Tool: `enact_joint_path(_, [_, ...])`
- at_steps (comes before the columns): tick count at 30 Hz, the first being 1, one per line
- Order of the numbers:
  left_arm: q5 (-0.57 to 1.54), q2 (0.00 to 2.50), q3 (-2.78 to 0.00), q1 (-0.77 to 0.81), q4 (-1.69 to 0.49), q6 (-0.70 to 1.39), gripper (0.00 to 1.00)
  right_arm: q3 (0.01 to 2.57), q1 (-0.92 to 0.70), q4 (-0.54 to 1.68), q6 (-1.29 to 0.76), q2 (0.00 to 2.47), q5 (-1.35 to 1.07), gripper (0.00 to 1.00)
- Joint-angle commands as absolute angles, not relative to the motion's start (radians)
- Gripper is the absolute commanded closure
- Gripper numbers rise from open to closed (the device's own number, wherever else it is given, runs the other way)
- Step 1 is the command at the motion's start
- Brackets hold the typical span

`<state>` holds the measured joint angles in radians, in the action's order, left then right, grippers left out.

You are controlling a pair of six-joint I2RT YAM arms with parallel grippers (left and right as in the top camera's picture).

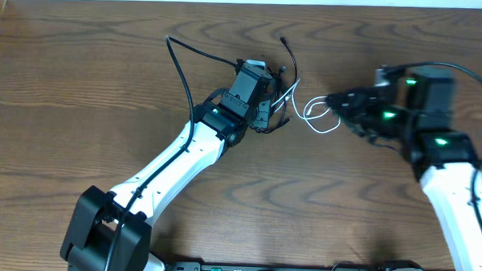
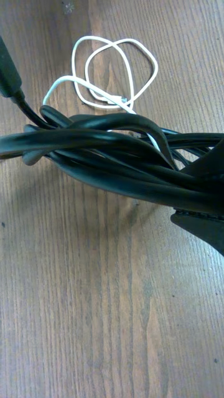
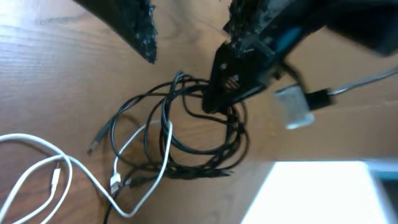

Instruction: Untangle cables

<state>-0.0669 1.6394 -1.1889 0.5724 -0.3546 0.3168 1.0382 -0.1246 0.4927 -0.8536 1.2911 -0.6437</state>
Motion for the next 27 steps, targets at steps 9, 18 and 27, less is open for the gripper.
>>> enact_joint_path(9, [-0.060,1.604,-1.195,0.574,-0.349,0.308,0.92,1.037,-0.366,0.288,-0.942,1.551,-0.260,0.64])
enact_joint_path(18, [-0.060,1.604,-1.195,0.574,-0.350,0.308,0.92,1.037,-0.370,0.015,-1.047,1.748,-0.261,0.67])
enact_joint_path(27, [-0.060,1.604,-1.195,0.574,-0.350,0.308,0.93,1.037,-0.395,-0.033,-1.144,1.753,-0.261,0.85])
